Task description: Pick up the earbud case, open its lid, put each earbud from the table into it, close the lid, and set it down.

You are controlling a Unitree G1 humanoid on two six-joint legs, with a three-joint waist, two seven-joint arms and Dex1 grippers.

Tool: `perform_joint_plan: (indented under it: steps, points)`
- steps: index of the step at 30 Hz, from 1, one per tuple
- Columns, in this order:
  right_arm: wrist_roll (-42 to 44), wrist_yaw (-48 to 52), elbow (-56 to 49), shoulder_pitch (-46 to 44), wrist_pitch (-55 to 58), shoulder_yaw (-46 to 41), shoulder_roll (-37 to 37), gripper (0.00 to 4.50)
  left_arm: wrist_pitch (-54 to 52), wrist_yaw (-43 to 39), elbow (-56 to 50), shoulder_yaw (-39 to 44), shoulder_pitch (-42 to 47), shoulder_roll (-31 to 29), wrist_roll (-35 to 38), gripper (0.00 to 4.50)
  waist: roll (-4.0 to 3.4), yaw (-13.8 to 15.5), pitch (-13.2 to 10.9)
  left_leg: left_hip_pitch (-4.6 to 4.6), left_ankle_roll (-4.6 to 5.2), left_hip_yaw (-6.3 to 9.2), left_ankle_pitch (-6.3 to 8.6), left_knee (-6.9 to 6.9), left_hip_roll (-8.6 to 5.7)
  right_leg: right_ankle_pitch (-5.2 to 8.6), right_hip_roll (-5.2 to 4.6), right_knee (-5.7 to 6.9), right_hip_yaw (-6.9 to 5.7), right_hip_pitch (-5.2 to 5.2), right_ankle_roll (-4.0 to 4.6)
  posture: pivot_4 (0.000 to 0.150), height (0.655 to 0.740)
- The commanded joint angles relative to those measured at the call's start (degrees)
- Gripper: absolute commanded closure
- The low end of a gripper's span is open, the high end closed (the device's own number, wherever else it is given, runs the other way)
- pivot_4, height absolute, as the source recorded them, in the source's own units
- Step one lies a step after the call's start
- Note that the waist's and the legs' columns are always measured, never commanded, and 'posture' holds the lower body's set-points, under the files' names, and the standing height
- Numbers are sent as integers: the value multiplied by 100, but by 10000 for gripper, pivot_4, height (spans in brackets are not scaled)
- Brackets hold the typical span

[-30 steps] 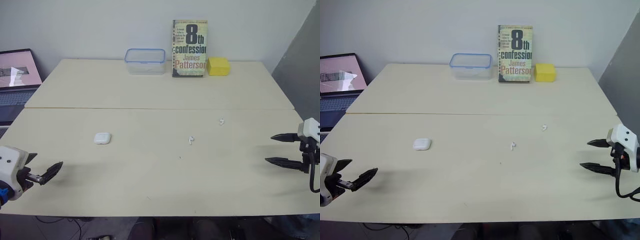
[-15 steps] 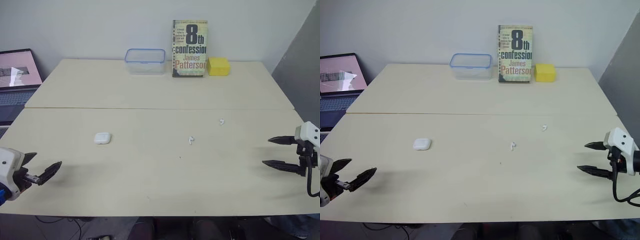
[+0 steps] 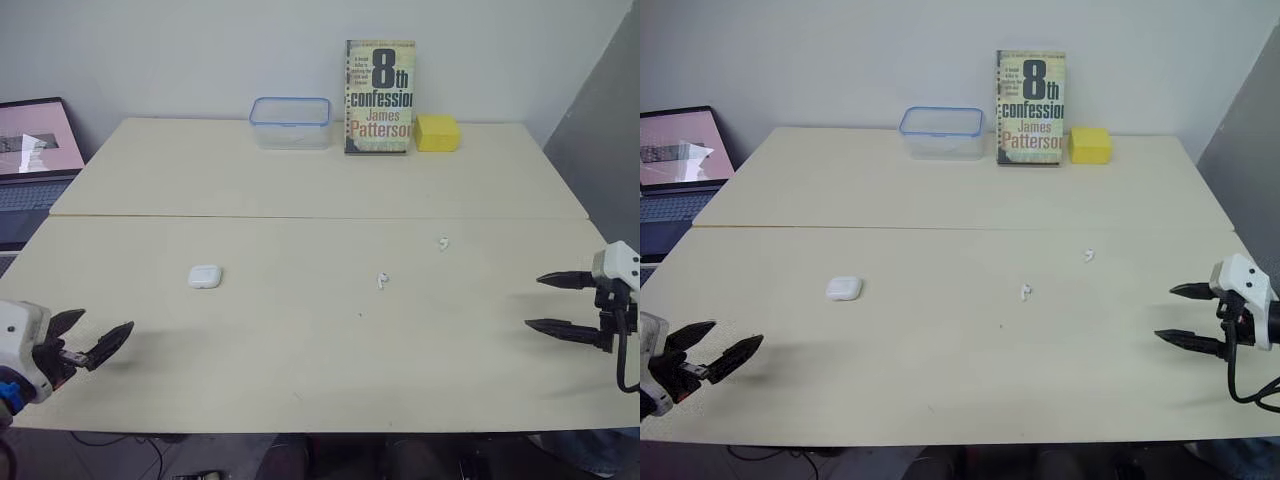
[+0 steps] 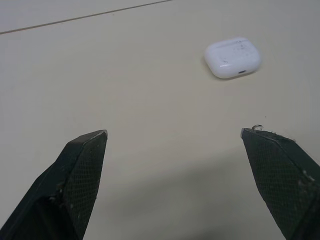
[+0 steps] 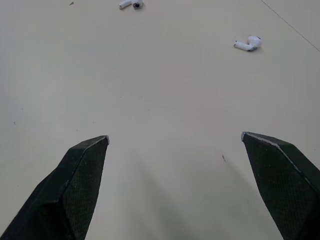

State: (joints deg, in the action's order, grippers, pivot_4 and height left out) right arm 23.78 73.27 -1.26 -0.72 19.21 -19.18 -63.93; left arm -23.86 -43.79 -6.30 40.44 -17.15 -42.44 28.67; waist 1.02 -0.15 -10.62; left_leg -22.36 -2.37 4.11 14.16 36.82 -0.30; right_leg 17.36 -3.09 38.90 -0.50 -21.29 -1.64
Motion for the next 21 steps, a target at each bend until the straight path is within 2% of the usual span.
perform_joint_plan:
  steps: [1, 4, 9, 14, 21]
  points:
    - [125, -30, -351, -17, -49, -227, 24, 275, -294, 642, -635, -13, 264, 306, 205, 0, 0, 2, 0, 0, 0, 0, 0, 1, 0, 0, 0, 0, 1, 1, 0, 1500, 7400]
    - [346, -138, -775, -67, 198, -238, 117, 275, -623, 1327, -1129, -415, 513, 751, 84, 0, 0, 5, 0, 0, 0, 5, 0, 4, -1, -2, 0, 0, 1, 6, -3, 1500, 7400]
    - [691, -209, -1411, -180, 585, -247, 93, 275, -970, 1827, -1631, -984, 677, 1090, -44, 0, 1, 5, 0, -2, -1, 4, 0, 5, -3, -8, 3, 2, 0, 5, -12, 1500, 7400]
    - [1313, -277, -2023, -744, 1168, -79, 40, 275, -1083, 2147, -1485, -1416, 1081, 1178, -209, 0, 1, 4, 0, 1, -1, 7, -1, 6, -3, -8, 8, 6, -7, 6, -12, 1500, 7400]
    - [1588, -308, -2390, -1664, 1402, 508, 126, 275, -942, 2343, -923, -2008, 1586, 1370, -569, 0, 2, 7, -1, -12, -1, 5, 0, 8, -10, -10, 17, 2, -9, -4, -14, 1500, 7400]
